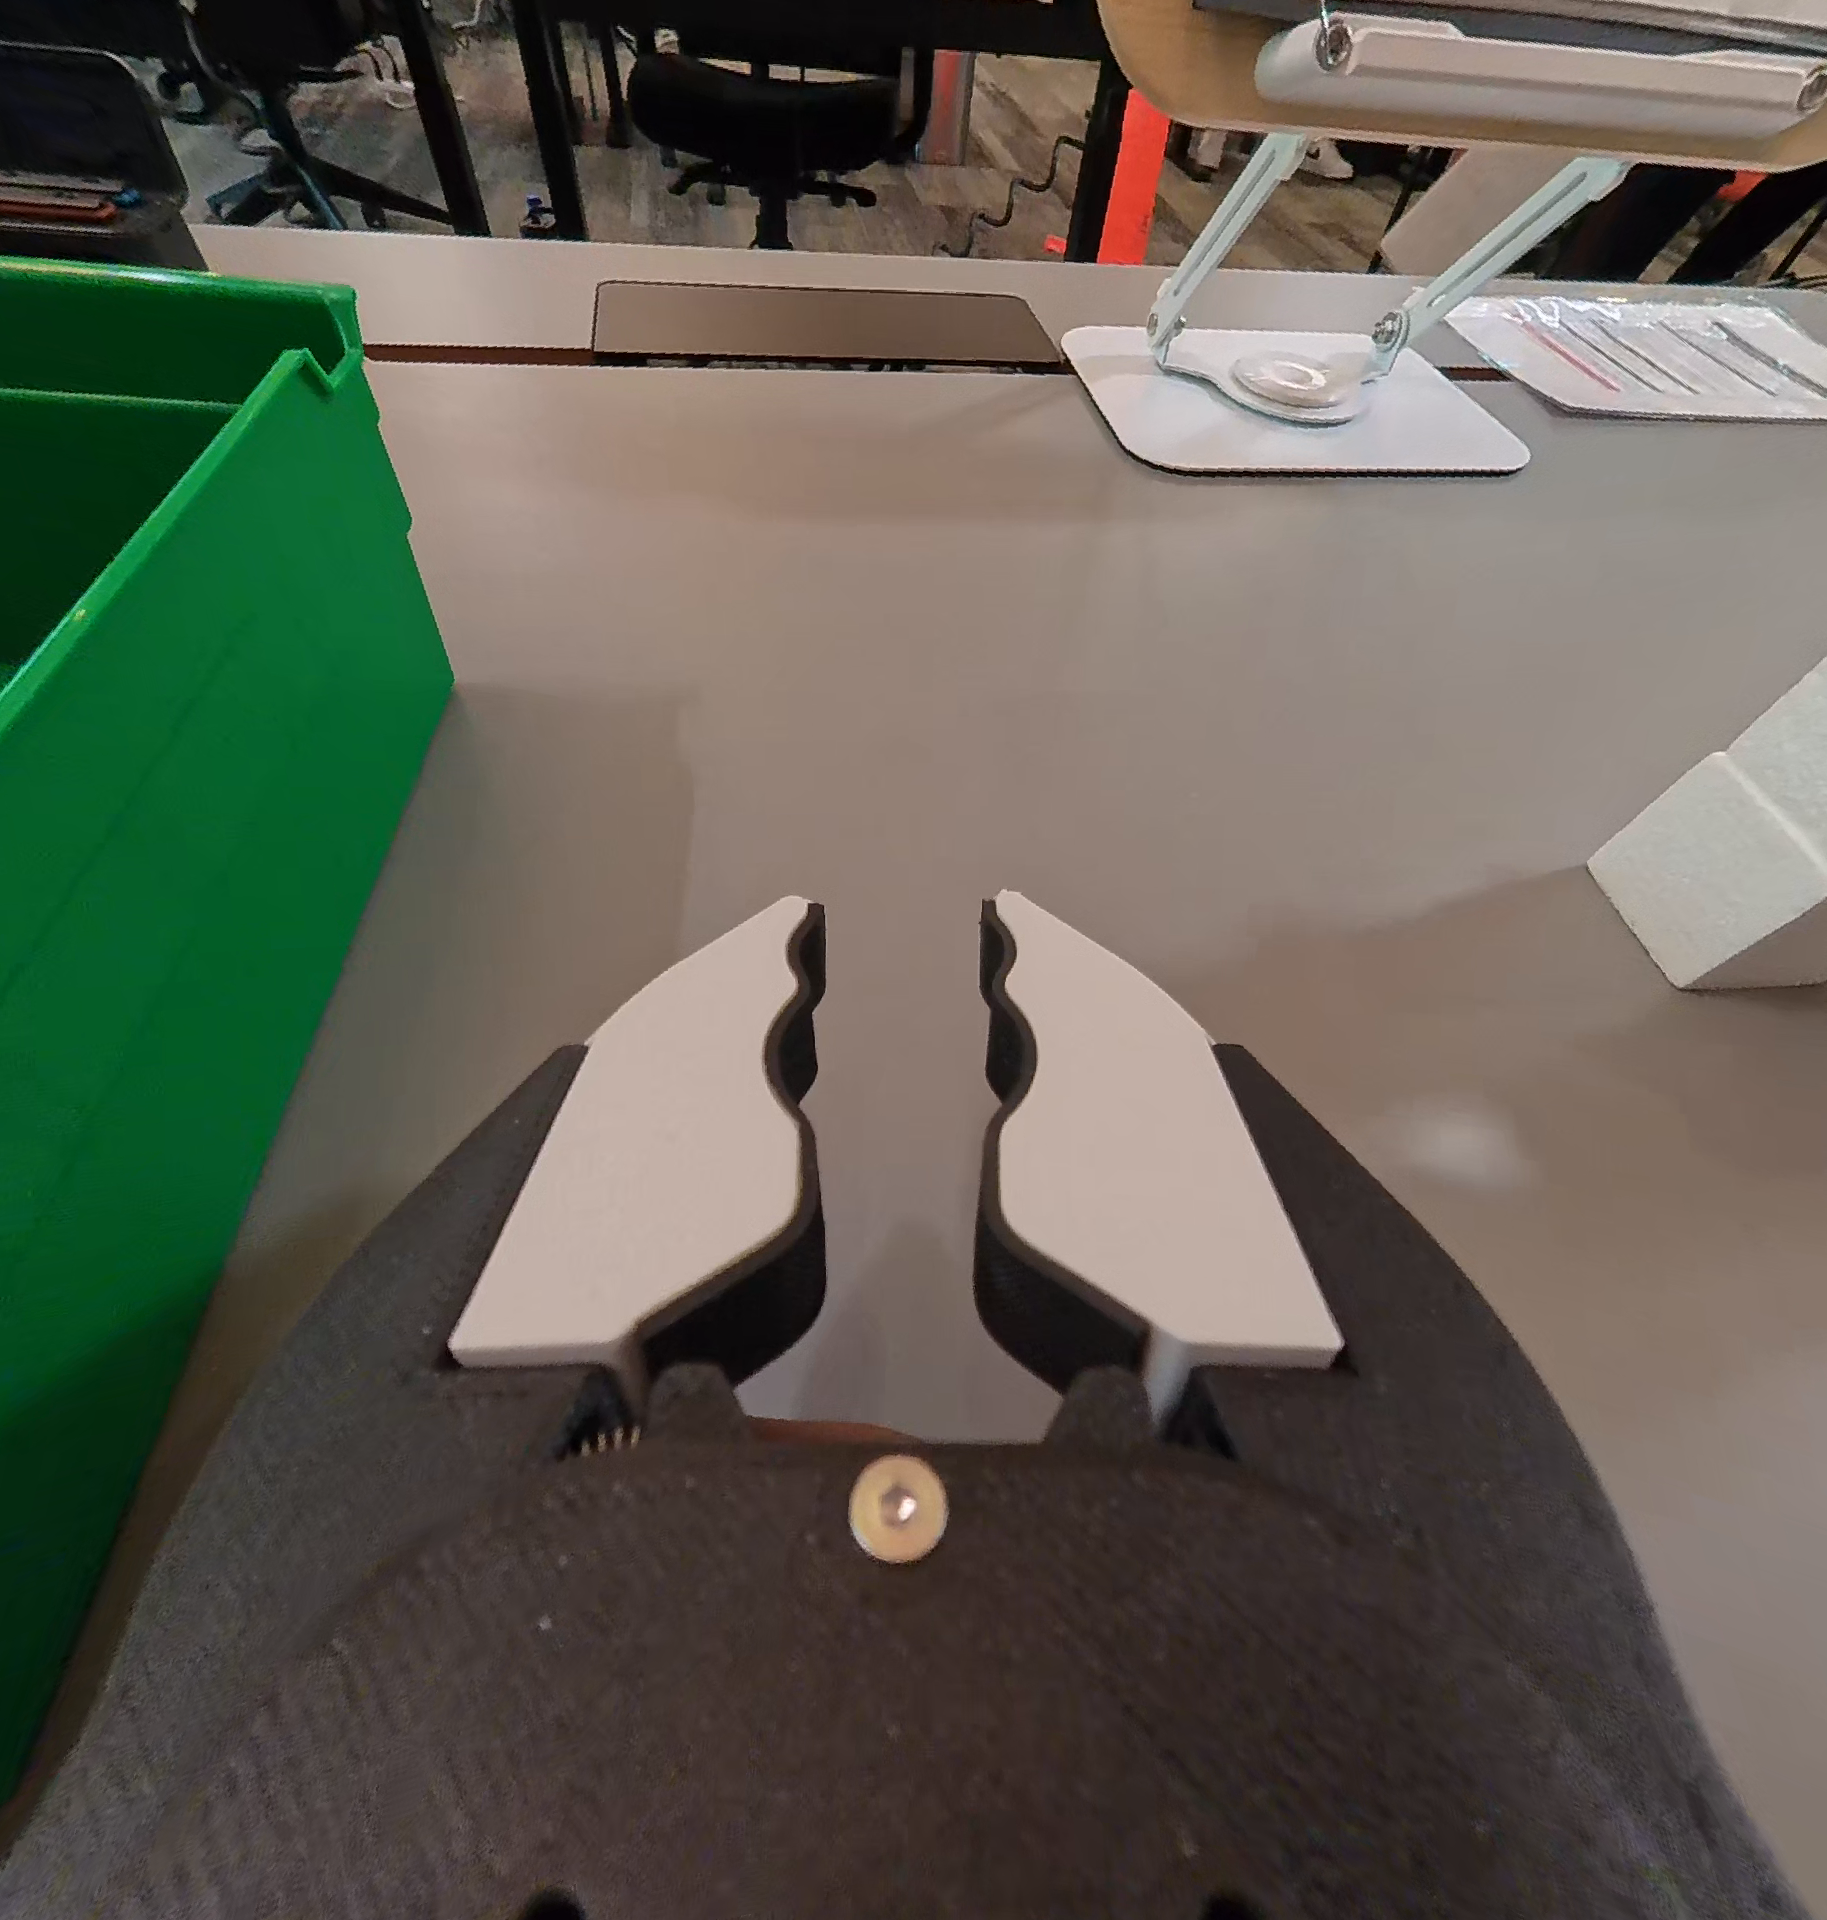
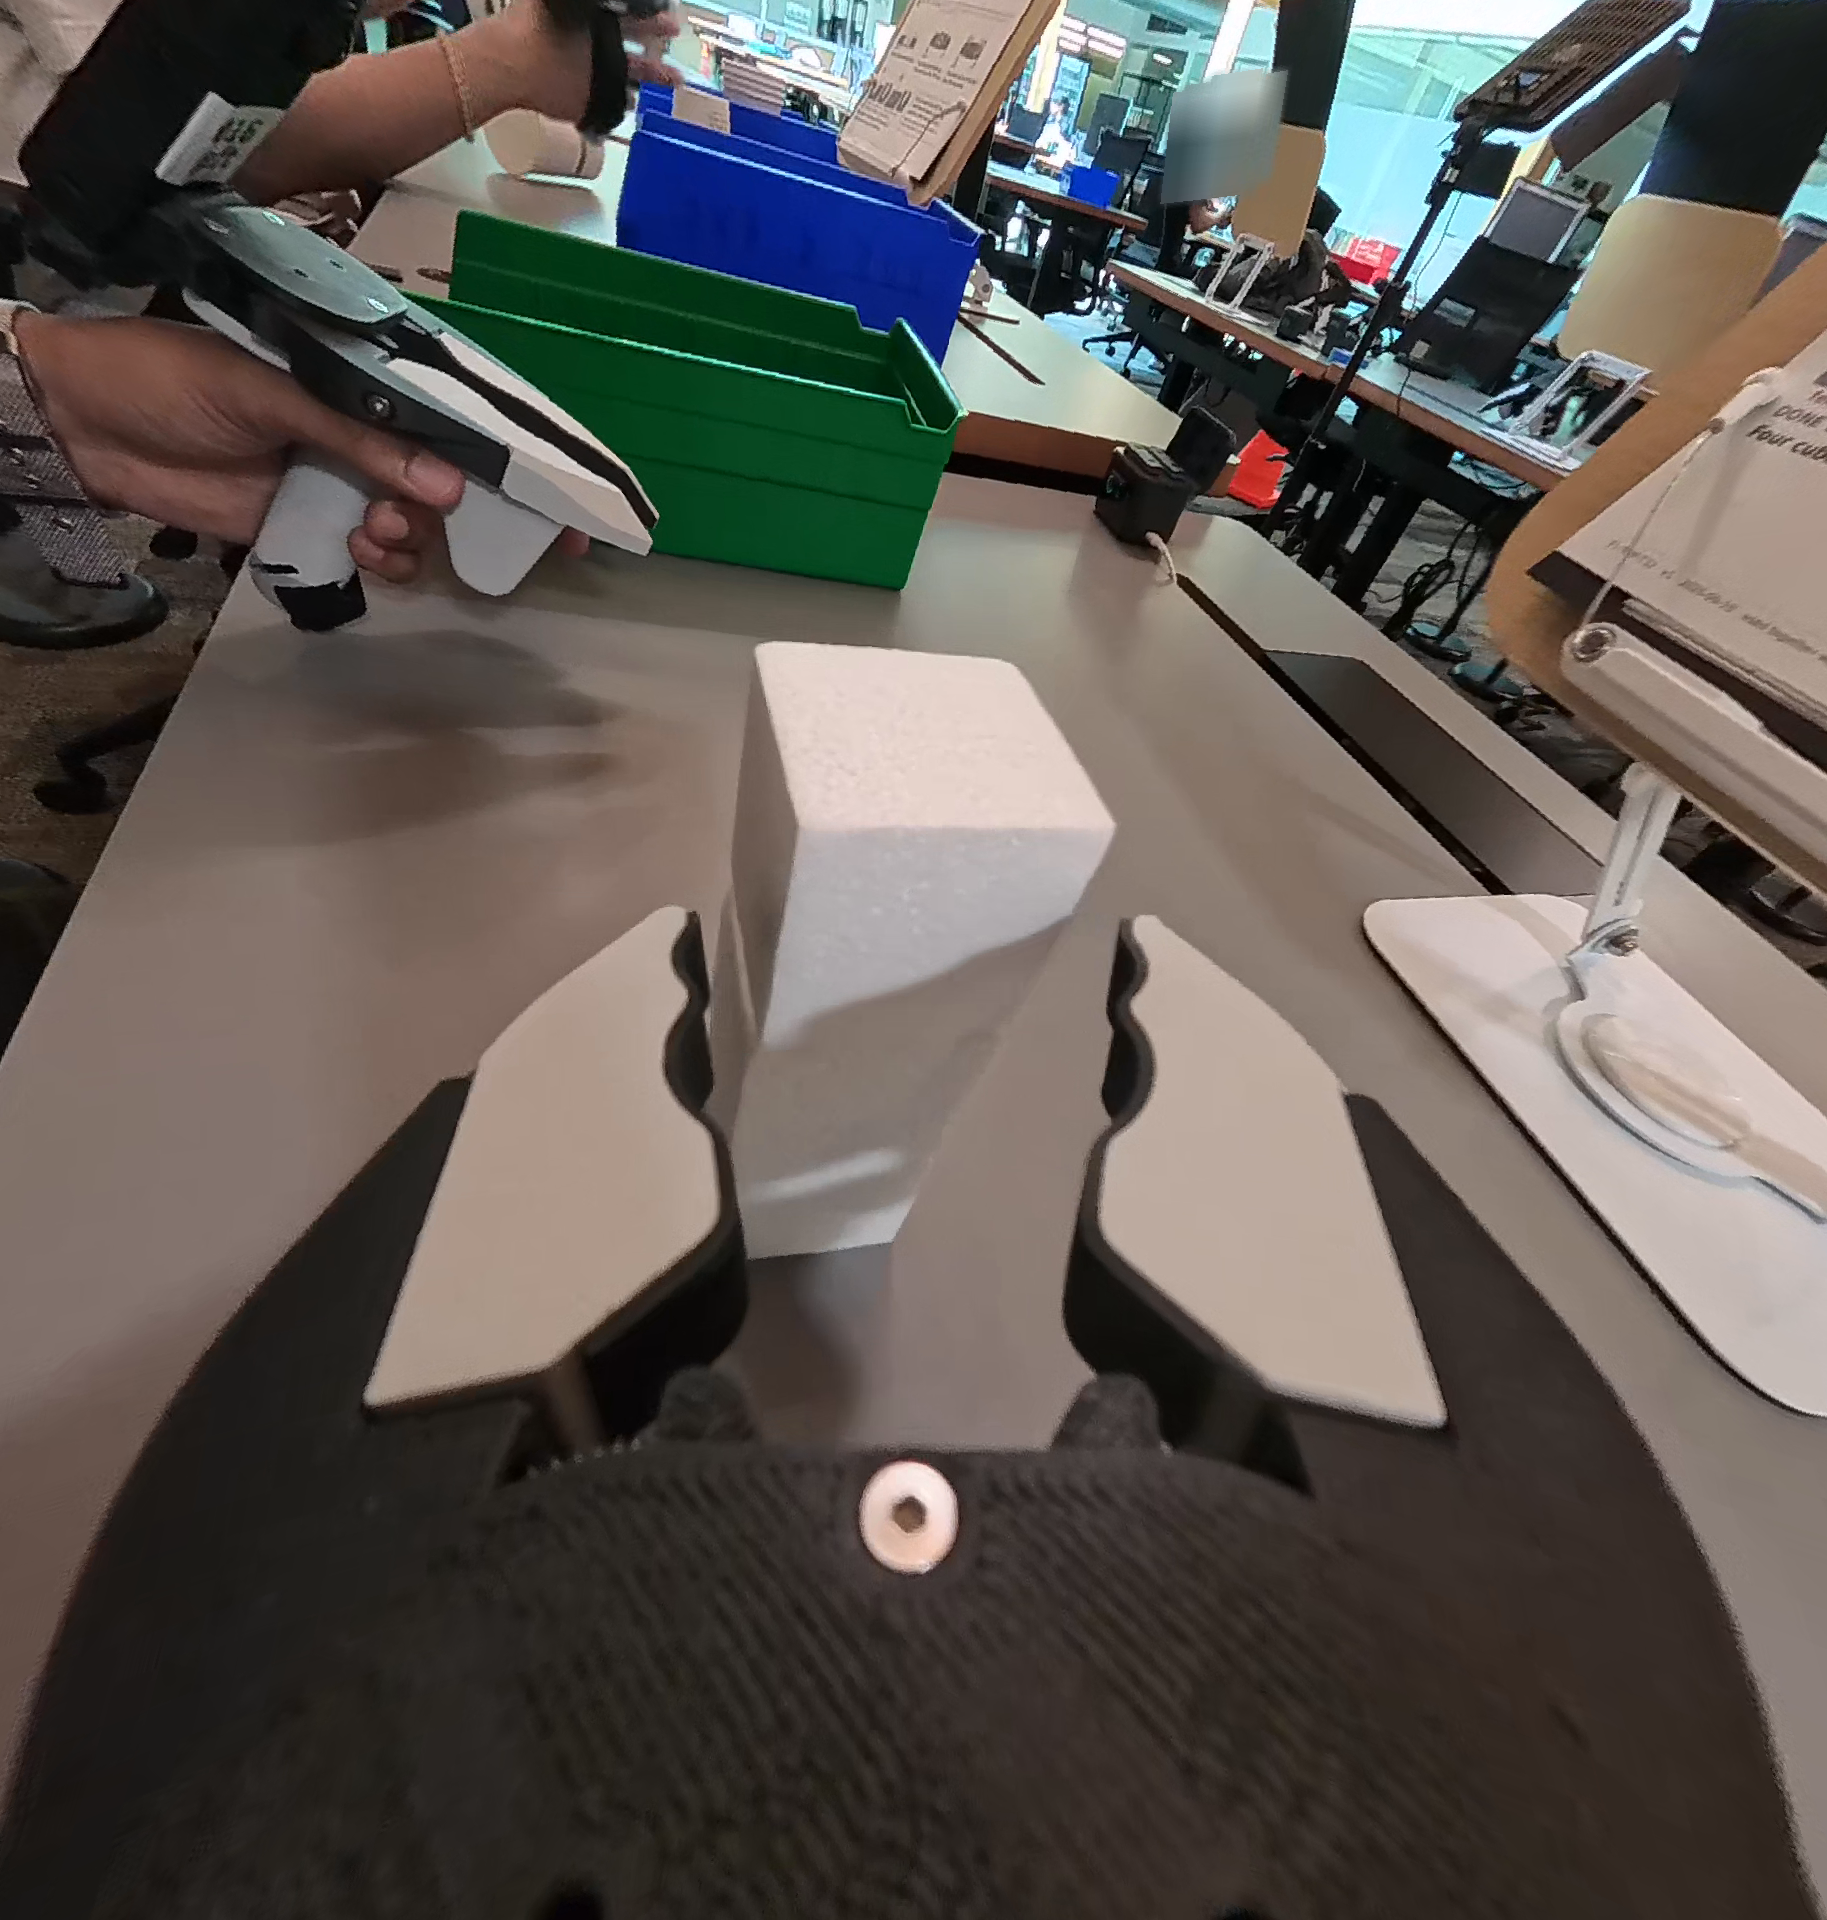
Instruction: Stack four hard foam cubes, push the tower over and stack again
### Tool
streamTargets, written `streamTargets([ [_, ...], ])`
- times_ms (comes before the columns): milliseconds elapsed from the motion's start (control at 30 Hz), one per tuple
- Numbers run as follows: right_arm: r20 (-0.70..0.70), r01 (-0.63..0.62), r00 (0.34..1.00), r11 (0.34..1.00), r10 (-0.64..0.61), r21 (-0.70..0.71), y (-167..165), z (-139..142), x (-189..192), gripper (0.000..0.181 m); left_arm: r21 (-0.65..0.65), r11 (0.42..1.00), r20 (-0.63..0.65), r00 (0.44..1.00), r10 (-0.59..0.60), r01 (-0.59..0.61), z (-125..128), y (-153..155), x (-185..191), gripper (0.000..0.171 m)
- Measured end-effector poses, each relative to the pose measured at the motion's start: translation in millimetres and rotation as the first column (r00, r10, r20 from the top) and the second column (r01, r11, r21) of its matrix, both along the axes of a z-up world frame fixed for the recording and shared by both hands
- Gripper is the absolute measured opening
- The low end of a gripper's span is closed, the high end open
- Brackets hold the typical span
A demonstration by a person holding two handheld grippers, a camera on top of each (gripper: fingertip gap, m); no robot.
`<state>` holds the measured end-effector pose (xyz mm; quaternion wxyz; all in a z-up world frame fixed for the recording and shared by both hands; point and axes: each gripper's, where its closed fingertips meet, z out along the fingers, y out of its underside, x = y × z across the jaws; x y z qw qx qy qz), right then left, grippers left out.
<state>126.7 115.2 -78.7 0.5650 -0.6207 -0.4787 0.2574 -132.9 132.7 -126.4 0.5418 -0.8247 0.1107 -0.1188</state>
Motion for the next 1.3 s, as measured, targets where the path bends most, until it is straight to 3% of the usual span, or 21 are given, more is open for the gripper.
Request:
streamTargets([
  [300,-0.081,0.096,0.992,0.995,-0.098,-0.034,-4,10,33,0.074,0.026,0.998,0.053,0.997,-0.054,0.053,9,15,23,0.028],
  [600,-0.052,0.249,0.966,0.967,-0.252,-0.054,-41,1,88,0.074,0.036,0.960,0.038,0.960,-0.279,0.277,11,50,110,0.027],
  [767,-0.012,0.205,0.978,0.970,-0.208,-0.128,-80,-19,99,0.068,0.059,0.941,-0.011,0.943,-0.332,0.332,14,75,140,0.027],
  [967,0.141,0.215,0.973,0.946,-0.185,-0.243,-103,-62,104,0.075,0.034,0.922,0.128,0.913,-0.387,0.385,17,86,172,0.028],
  [1300,0.265,0.247,0.948,0.936,-0.179,-0.250,-88,-82,95,0.072,0.012,0.906,0.087,0.902,-0.422,0.423,10,76,182,0.027],
])
